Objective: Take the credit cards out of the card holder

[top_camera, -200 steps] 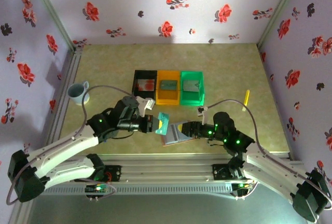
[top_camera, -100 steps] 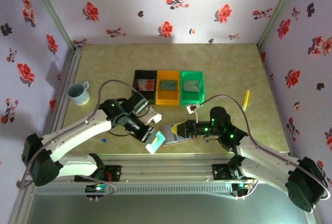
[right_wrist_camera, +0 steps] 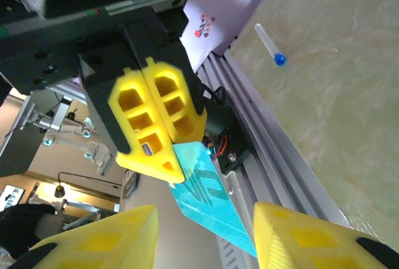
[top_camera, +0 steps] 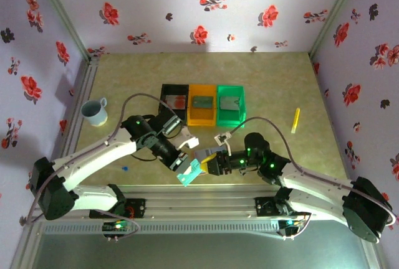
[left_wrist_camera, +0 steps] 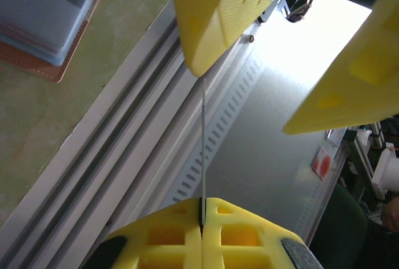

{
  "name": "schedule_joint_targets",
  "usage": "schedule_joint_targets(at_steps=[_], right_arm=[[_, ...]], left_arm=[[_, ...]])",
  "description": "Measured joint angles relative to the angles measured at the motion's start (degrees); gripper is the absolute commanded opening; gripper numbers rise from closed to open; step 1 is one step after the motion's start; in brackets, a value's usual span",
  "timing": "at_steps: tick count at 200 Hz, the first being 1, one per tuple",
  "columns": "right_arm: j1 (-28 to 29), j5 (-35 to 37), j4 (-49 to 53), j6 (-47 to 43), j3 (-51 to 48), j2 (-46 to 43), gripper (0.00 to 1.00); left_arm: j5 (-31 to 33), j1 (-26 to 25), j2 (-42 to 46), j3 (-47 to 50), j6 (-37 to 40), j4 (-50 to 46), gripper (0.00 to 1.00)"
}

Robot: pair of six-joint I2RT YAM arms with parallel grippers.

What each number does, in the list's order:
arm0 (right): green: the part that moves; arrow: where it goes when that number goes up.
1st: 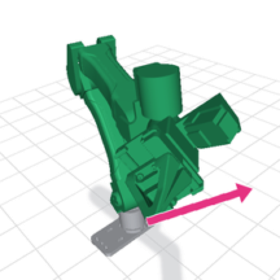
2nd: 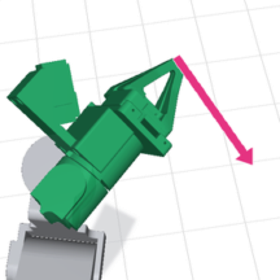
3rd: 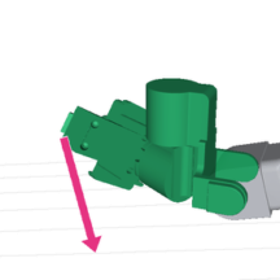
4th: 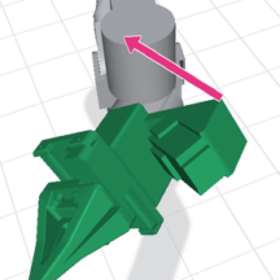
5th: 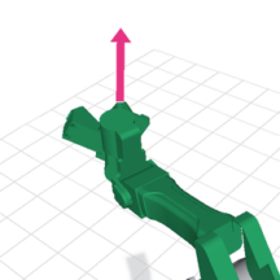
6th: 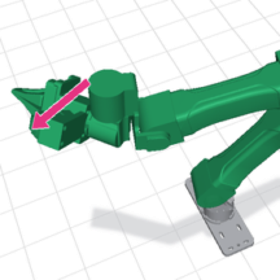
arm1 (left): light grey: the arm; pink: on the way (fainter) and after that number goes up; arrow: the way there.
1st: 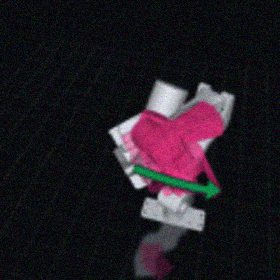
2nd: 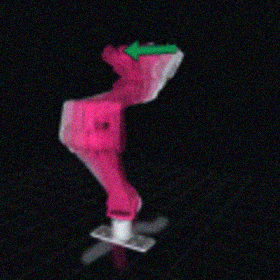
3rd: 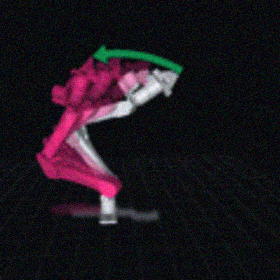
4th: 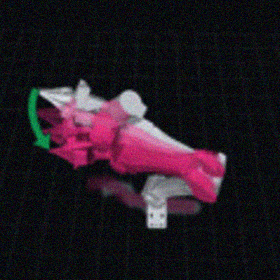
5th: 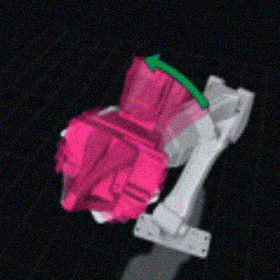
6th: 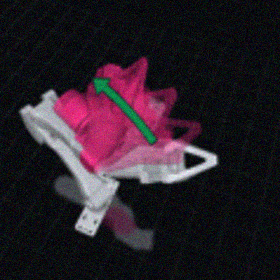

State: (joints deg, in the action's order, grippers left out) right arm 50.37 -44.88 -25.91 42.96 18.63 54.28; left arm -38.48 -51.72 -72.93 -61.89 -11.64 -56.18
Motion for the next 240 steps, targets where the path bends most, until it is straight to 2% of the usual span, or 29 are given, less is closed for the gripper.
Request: schedule_joint_targets(at_steps=[19,69,163,240], right_arm=[[0.46,0.00,-0.11,-0.20,-0.04,0.28,0.41],[1.33,-0.15,-1.31,-0.57,-0.76,0.26,0.29],[1.55,-0.17,-3.08,-0.52,-1.44,0.26,0.24],[1.90,-0.15,-4.35,-0.37,-1.77,0.04,0.16]], left_arm=[[-0.68,0.00,0.00,0.00,0.20,-0.02,0.00],[-2.21,0.00,0.00,0.00,0.46,-0.20,0.00],[-3.56,0.00,0.04,0.00,1.20,-0.22,0.00],[-4.26,0.00,0.68,0.00,1.31,-0.24,0.00]])
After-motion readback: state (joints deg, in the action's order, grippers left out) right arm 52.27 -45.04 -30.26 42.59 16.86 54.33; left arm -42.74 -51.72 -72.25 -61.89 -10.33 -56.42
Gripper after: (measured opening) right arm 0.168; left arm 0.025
